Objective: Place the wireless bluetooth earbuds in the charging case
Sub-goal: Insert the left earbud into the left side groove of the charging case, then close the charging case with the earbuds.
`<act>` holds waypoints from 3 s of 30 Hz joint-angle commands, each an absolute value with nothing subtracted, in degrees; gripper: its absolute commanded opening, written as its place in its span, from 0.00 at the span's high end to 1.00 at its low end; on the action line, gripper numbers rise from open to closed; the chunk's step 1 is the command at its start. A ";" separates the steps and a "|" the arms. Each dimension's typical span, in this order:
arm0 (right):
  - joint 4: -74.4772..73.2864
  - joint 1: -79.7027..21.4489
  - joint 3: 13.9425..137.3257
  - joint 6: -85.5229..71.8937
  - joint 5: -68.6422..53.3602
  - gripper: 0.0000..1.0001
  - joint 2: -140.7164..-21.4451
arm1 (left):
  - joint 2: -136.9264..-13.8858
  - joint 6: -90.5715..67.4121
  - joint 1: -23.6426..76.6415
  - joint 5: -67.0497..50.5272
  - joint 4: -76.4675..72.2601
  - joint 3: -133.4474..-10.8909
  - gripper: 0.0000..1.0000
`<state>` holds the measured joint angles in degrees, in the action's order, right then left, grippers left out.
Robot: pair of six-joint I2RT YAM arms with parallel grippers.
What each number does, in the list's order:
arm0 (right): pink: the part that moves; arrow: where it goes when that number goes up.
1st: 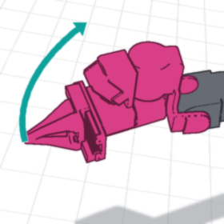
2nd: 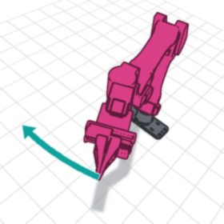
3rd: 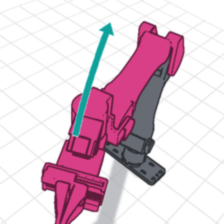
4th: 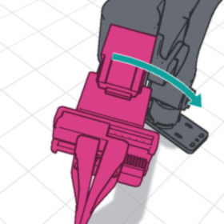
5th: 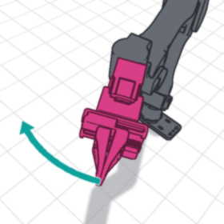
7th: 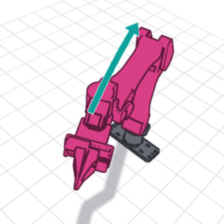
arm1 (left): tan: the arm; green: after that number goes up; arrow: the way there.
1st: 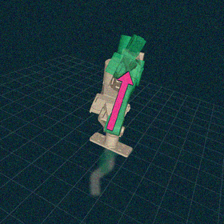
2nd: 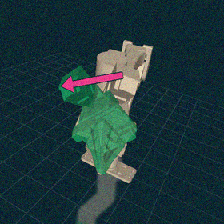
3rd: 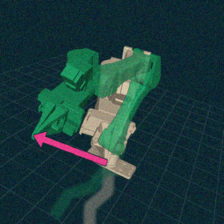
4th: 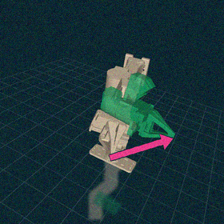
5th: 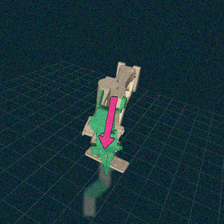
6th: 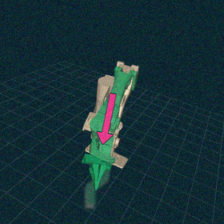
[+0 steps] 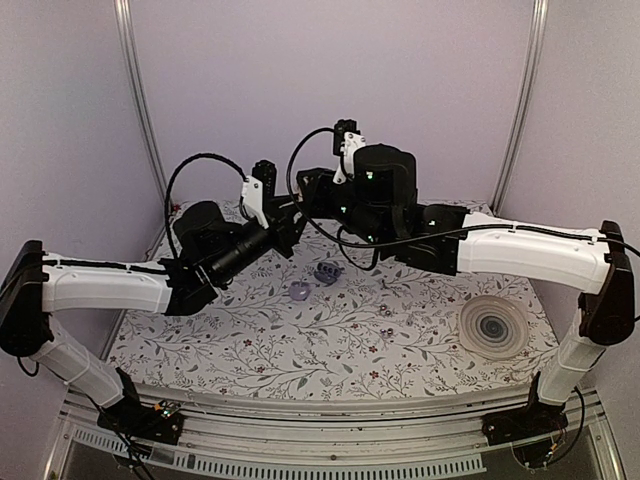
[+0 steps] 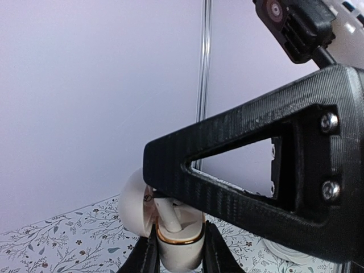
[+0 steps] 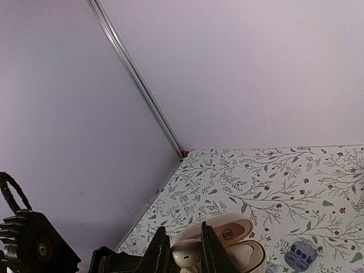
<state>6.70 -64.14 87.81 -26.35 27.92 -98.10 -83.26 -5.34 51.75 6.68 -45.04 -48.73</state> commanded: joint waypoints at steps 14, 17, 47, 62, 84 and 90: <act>6.69 -64.78 85.96 -28.38 25.38 0.77 -95.71 | -81.88 -4.04 52.30 7.79 -46.88 -50.84 1.00; 6.44 -64.84 85.96 -28.37 25.73 0.76 -95.80 | -81.91 -3.98 52.29 7.75 -46.93 -50.89 1.00; -4.64 -64.78 91.62 -28.70 28.26 0.56 -94.53 | -80.53 -4.87 51.64 3.42 -50.95 -47.19 1.00; -12.48 -59.37 91.17 -29.41 17.56 0.47 -87.98 | -79.29 -8.39 48.00 -7.00 -53.84 -42.59 1.00; -19.09 -38.87 88.60 -22.20 -24.85 0.59 -86.43 | -79.36 -6.83 46.18 -28.13 -51.67 -41.49 1.00; -19.55 -38.43 88.73 -25.10 -35.79 0.60 -87.77 | -77.80 0.23 47.90 -28.29 -48.39 -42.43 1.00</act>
